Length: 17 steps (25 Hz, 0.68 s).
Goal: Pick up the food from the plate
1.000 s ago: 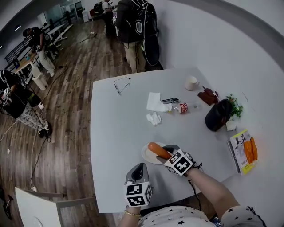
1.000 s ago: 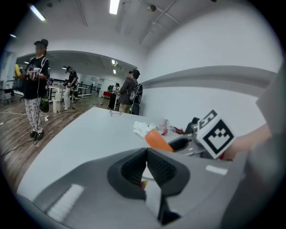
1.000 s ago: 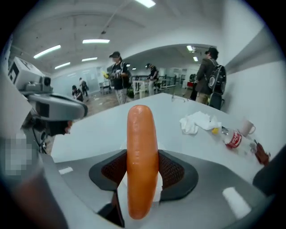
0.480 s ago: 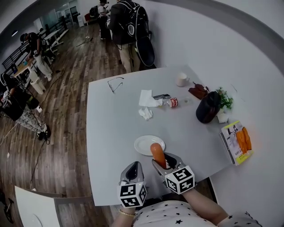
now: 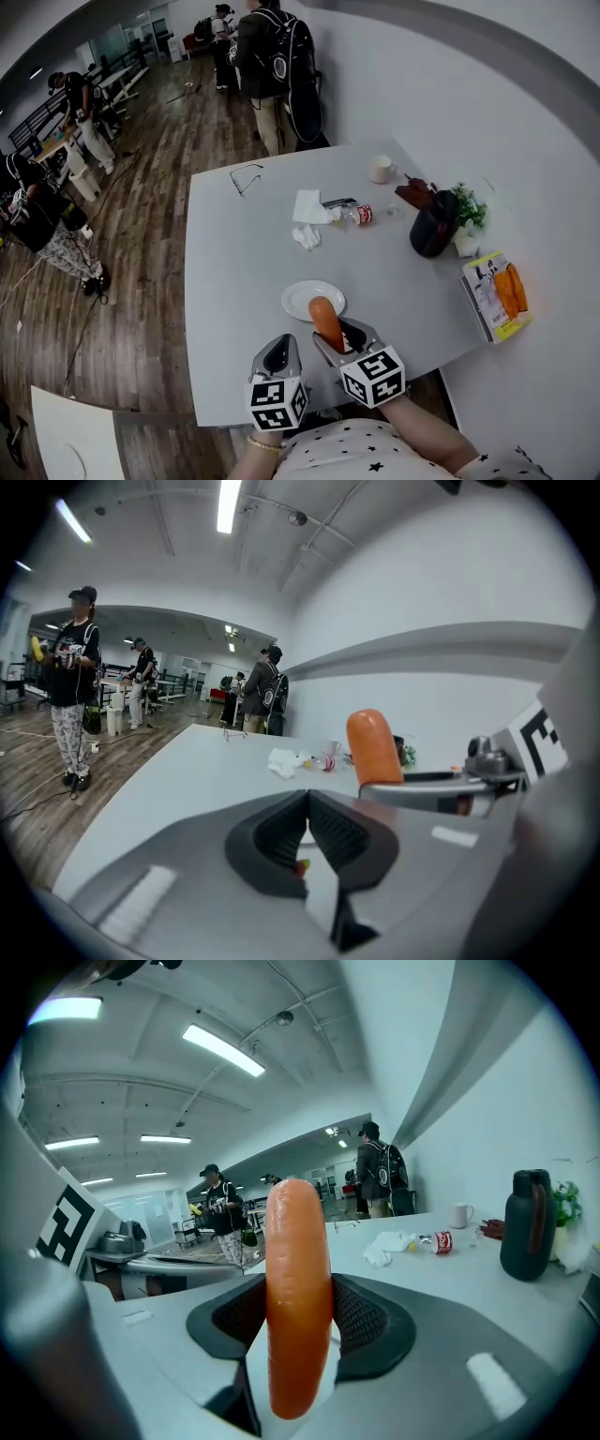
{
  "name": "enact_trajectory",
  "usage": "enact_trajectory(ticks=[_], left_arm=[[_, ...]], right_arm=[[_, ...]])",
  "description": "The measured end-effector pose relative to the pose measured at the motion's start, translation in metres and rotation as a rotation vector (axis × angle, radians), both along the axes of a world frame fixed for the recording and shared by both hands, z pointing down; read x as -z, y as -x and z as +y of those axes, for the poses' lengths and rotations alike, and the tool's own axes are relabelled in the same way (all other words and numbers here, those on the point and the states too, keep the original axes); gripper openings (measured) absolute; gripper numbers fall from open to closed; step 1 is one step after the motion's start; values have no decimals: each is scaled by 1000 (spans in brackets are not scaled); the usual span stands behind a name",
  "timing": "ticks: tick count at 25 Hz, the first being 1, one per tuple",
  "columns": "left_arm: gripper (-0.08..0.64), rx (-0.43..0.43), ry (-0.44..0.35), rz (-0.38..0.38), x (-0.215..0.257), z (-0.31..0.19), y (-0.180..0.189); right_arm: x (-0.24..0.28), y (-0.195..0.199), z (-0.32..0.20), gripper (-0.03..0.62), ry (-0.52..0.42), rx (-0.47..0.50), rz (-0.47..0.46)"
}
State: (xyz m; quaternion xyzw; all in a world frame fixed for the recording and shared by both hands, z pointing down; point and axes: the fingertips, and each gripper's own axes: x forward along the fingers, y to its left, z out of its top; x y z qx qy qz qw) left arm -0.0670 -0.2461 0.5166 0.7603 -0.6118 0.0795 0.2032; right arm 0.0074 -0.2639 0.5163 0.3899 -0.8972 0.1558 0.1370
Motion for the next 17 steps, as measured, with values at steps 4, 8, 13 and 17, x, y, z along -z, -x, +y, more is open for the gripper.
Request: enact_trajectory(ticks=[4, 8, 13, 17], left_arm=[[8, -1, 6, 5, 1, 0, 0], [8, -4, 1, 4, 2, -1, -2], [8, -8, -1, 3, 2, -3, -8], [8, -9, -6, 8, 2, -6, -12]], right_arm=[[4, 0, 2, 212, -20, 3, 14], [6, -3, 2, 212, -26, -6, 12], [6, -7, 1, 212, -23, -4, 3], [6, -10, -1, 212, -32, 0, 13]])
